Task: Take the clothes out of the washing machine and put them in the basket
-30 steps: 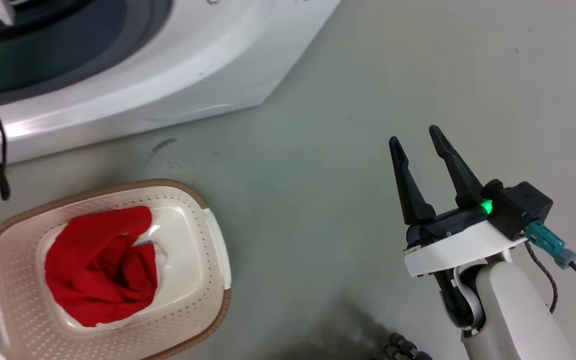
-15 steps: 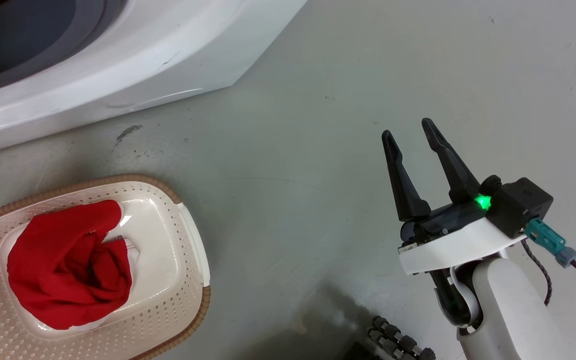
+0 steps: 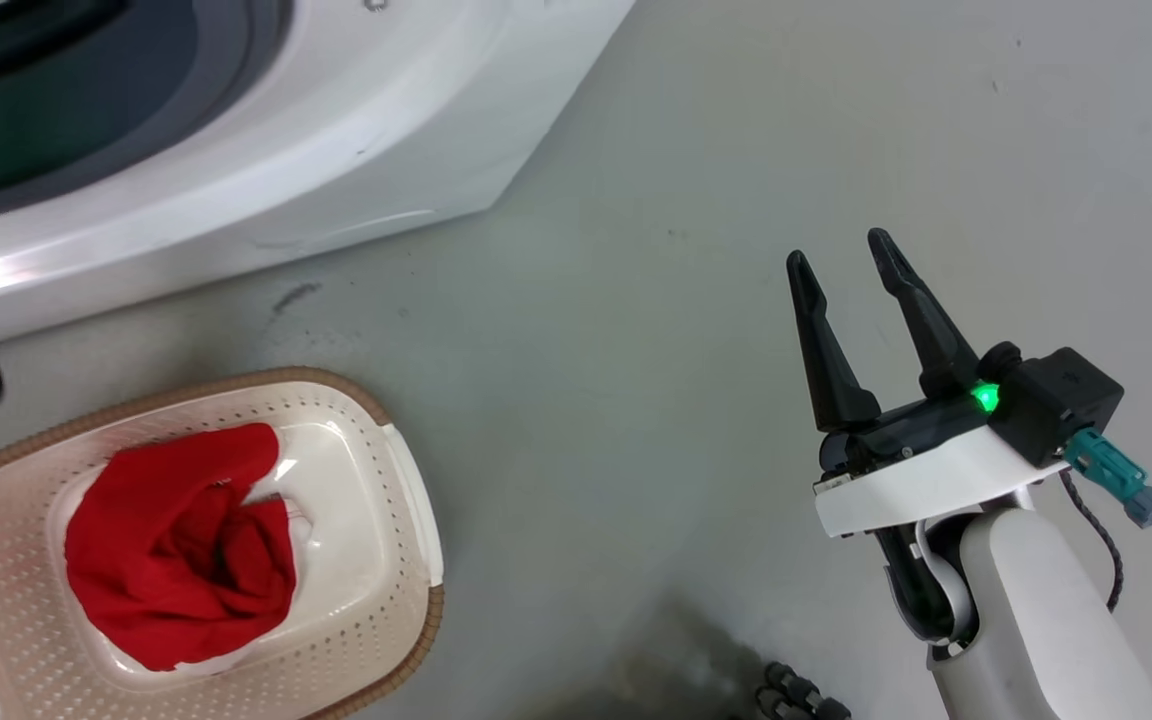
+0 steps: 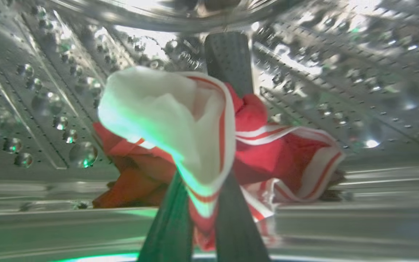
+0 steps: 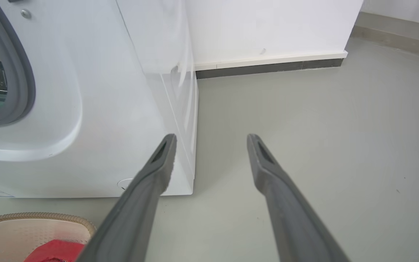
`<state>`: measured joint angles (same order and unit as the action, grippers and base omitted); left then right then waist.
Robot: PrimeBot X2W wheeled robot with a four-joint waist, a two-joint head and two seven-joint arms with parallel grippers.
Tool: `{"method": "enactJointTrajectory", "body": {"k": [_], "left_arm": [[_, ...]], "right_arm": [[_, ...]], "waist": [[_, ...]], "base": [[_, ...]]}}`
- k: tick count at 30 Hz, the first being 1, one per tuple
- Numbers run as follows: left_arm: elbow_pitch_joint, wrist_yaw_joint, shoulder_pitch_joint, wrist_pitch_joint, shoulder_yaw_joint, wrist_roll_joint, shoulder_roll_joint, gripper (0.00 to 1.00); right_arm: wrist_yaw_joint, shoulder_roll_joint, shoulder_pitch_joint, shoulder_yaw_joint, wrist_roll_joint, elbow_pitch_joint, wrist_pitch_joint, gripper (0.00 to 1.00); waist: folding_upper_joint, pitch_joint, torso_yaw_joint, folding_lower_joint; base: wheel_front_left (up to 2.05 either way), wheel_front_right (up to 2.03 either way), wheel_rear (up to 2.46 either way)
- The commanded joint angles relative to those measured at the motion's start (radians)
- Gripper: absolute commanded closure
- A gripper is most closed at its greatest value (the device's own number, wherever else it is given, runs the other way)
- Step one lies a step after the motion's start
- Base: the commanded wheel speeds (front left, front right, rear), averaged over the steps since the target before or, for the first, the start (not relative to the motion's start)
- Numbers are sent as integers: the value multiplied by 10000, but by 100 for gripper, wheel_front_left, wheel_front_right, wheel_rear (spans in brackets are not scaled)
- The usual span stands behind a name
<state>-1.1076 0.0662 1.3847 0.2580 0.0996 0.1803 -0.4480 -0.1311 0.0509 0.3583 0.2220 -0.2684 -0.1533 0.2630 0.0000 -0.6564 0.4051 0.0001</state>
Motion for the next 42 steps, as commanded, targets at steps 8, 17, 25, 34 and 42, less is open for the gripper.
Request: {"method": "enactJointTrajectory", "body": {"k": [8, 17, 25, 34, 42], "left_arm": [[138, -305, -1819, -3003, -319, 610, 614, 100], [-39, -733, -3224, -5033, -356, 938, 1212, 100], [1125, -906, -4650, -5246, -564, 1083, 1758, 100], [3961, -1150, -7058, -5252, -1038, 900, 2411, 100], [6869, -1224, -8516, -5244, -1033, 522, 3010, 100]], "right_arm": [[7, -10, -480, -356, 518, -278, 23, 0], [7, -10, -1173, -694, 936, -568, -58, 0], [7, -10, -1765, -950, 1117, -417, -372, 0], [7, -10, -2557, -1203, 1291, -10, -861, 0], [7, -12, -3103, -1378, 1372, 465, -1232, 0]], "waist": [[0, 1569, -701, -1], [0, 3125, -1303, -1], [0, 4202, -1806, -1], [0, 5339, -2345, -1], [0, 5789, -2845, -1]], "base": [[0, 0, 0], [0, 0, 0], [0, 0, 0], [0, 0, 0], [0, 0, 0]]}}
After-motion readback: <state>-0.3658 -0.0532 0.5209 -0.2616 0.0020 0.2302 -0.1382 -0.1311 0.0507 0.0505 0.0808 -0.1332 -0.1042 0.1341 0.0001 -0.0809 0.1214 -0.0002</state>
